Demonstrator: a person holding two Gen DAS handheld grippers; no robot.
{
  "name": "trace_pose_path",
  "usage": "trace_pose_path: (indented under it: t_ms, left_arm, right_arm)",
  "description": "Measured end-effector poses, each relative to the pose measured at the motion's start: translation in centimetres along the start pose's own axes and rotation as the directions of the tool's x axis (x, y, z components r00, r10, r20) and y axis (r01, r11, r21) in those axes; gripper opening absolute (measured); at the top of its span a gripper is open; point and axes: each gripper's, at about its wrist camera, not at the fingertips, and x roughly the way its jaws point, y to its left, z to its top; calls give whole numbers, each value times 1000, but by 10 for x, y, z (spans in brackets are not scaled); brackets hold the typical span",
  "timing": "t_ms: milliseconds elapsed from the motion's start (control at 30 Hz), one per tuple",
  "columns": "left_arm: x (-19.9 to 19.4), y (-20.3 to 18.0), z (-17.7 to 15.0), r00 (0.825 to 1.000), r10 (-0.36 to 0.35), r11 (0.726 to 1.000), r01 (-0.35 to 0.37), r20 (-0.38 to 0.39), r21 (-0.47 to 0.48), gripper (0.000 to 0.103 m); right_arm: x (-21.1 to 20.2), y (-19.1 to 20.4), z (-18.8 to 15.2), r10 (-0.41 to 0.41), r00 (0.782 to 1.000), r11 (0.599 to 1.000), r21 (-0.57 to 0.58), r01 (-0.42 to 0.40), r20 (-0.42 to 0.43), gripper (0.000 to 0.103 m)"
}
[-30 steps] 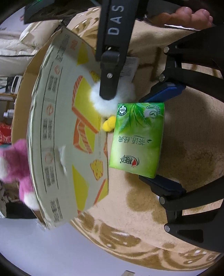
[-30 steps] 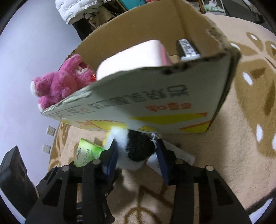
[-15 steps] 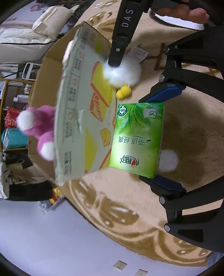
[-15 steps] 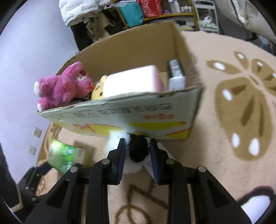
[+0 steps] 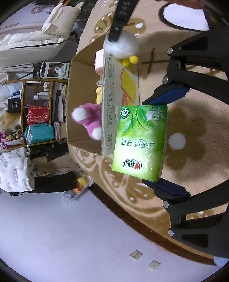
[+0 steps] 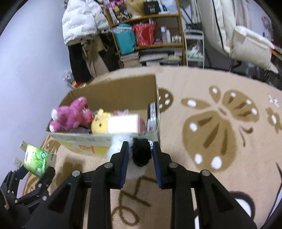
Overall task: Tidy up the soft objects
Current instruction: 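Lift the green packet over the box with the left tool while the right tool carries the keychain there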
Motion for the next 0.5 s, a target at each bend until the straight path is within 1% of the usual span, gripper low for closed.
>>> trace_pose_path:
  t_ms: [133, 267, 500]
  left_arm:
    - [-9, -1, 5, 1000, 7, 1000, -8, 30, 14, 76]
    - [-16, -2, 10, 998, 16, 1000, -18, 62, 21, 76]
    - [-24, 6, 25, 993, 40, 999, -42, 112, 9, 76]
  right_arm:
    - [-26, 5, 9, -39, 996, 999, -21, 41, 81, 28]
    - [-49, 15, 19, -73, 984, 995, -53, 82, 164, 28]
    - [-65, 26, 31, -130, 965, 984, -87, 153, 226, 28]
